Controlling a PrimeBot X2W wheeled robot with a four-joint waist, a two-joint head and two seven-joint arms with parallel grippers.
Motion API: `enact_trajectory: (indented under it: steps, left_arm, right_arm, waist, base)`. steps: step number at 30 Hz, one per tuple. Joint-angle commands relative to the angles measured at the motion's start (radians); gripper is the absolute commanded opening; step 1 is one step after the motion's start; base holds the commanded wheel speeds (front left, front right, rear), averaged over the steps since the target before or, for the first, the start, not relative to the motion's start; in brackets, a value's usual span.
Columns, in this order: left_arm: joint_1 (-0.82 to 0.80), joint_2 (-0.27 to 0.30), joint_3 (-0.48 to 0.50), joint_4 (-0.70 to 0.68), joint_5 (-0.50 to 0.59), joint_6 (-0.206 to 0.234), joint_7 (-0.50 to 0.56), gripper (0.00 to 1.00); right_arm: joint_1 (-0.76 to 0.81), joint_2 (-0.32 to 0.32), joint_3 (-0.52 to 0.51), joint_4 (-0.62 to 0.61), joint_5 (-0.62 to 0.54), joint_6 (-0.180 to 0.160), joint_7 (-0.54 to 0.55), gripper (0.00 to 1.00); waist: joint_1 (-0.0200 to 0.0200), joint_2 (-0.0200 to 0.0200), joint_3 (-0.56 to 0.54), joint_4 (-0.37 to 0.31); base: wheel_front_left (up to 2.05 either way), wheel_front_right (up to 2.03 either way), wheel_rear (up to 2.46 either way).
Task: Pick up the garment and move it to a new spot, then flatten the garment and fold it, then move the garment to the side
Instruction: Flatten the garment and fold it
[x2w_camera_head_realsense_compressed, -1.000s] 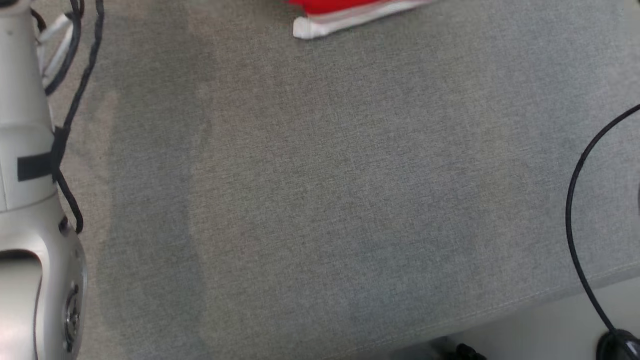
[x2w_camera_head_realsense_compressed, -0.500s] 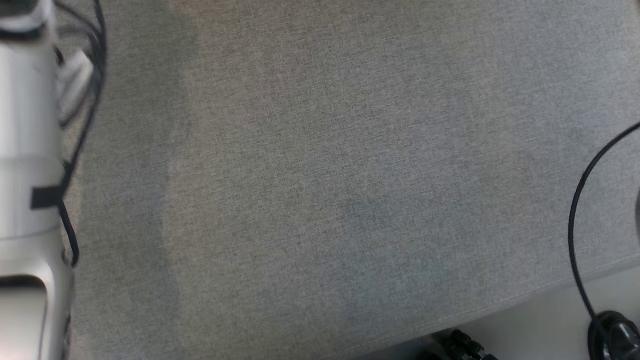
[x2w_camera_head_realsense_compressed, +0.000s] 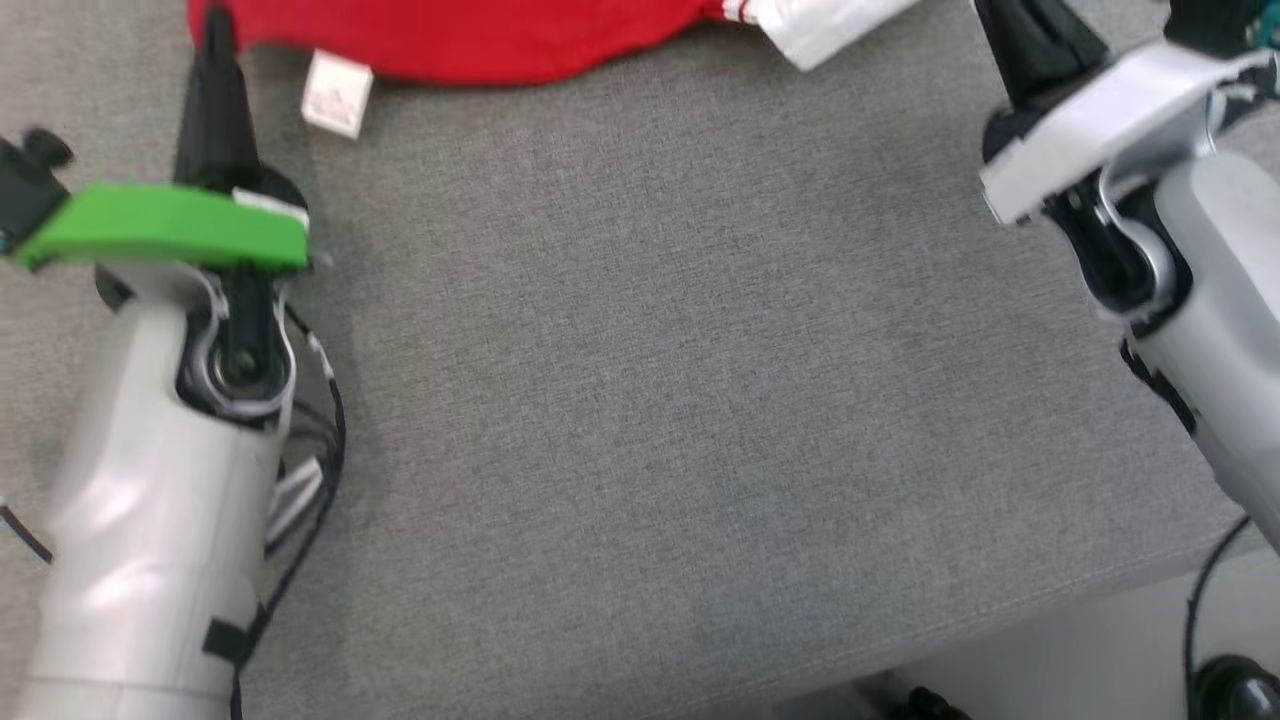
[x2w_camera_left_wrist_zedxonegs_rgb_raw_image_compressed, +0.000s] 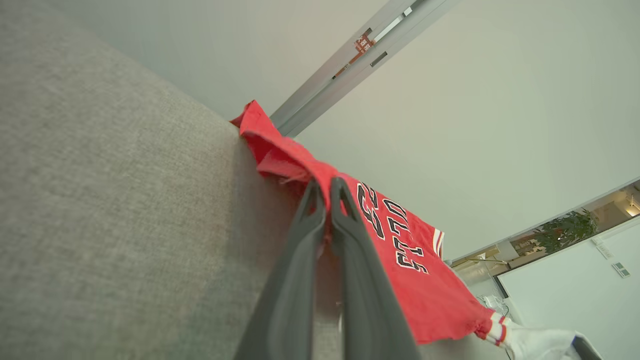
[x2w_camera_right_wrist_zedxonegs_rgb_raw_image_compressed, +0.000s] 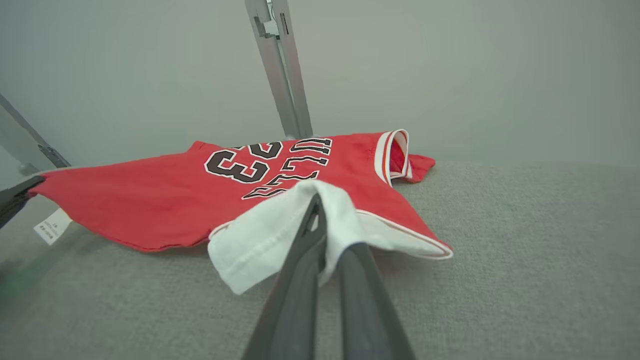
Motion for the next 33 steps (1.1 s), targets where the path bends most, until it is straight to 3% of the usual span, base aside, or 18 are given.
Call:
enact_trajectory:
  steps: [1, 5, 9, 11, 18, 25, 33]
  left_arm:
    - [0.058, 0.008, -0.014, -0.012, -0.012, -0.003, -0.003, 0.0]
    - [0.188, 0.027, -0.076, -0.053, -0.026, -0.002, -0.001, 0.0]
    - [0.312, 0.05, -0.104, -0.094, -0.018, -0.002, -0.001, 0.0]
    - [0.365, 0.079, -0.109, -0.093, 0.06, -0.002, -0.001, 0.0]
    - [0.492, 0.048, -0.11, -0.103, 0.184, 0.016, -0.002, 0.0]
    - [0.594, 0.044, -0.152, -0.126, 0.202, 0.033, 0.014, 0.0]
    - [0.698, 0.074, -0.191, -0.19, 0.224, 0.089, 0.065, 0.0]
  right_arm:
    - [0.051, -0.033, 0.007, -0.023, 0.03, -0.002, 0.028, 0.0]
    - [0.162, -0.11, -0.009, -0.072, 0.049, -0.002, 0.099, 0.0]
    - [0.272, -0.127, -0.057, -0.118, 0.069, -0.001, 0.154, 0.0]
    - [0.33, -0.137, -0.082, -0.159, 0.076, -0.001, 0.184, 0.0]
    - [0.544, -0.155, -0.205, -0.237, 0.056, -0.002, 0.326, 0.0]
    - [0.731, -0.098, -0.36, -0.313, -0.037, -0.002, 0.486, 0.0]
    - [0.911, 0.03, -0.529, -0.458, -0.132, -0.002, 0.687, 0.0]
  waist:
    - [-0.0001, 0.0, -0.059, 0.022]
    - [-0.0001, 0.0, -0.118, 0.034]
    - [-0.0001, 0.0, -0.174, 0.045]
    - [-0.0001, 0.0, -0.205, 0.051]
    - [-0.0001, 0.0, -0.286, 0.086]
    - [-0.0001, 0.0, -0.324, 0.093]
    - [-0.0001, 0.0, -0.332, 0.093]
  base:
    - [0.0, 0.0, 0.0]
    - [0.0, 0.0, 0.0]
    - [0.0, 0.0, 0.0]
    - [0.0, 0.0, 0.0]
    - [0.0, 0.0, 0.0]
    - [0.0, 0.0, 0.0]
    - [0.0, 0.0, 0.0]
